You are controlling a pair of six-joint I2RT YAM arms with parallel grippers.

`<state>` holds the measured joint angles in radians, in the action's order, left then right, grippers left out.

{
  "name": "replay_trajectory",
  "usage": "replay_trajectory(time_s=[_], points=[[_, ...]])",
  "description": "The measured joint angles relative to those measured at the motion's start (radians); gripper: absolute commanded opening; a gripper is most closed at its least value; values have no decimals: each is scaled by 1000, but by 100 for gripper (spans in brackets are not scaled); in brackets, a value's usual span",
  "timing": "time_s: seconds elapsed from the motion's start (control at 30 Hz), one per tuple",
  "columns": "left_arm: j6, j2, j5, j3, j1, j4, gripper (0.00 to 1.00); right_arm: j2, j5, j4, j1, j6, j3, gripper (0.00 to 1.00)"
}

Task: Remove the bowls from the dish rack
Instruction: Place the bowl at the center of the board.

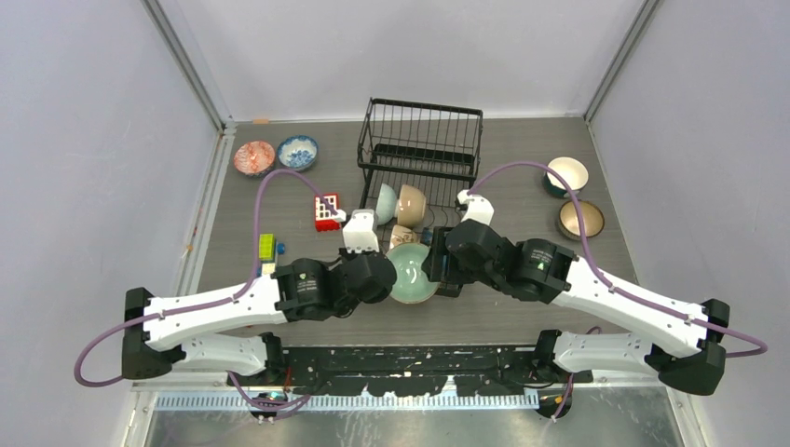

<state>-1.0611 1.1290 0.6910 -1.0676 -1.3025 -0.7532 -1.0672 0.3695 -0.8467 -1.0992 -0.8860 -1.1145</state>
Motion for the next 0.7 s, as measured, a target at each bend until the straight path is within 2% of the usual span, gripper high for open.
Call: replay_trajectory(time_s=[0.2,0.47,0.7], points=[[25,-22,-8,0,14,-8,0,0,-5,-8,0,43,-19,99],[31,-39,-67,2,72,-6,0,4,8,-16,0,95,-77,100],[40,-55,-109,6,108,-8,0,85,56,-10,0,156,-79,100]])
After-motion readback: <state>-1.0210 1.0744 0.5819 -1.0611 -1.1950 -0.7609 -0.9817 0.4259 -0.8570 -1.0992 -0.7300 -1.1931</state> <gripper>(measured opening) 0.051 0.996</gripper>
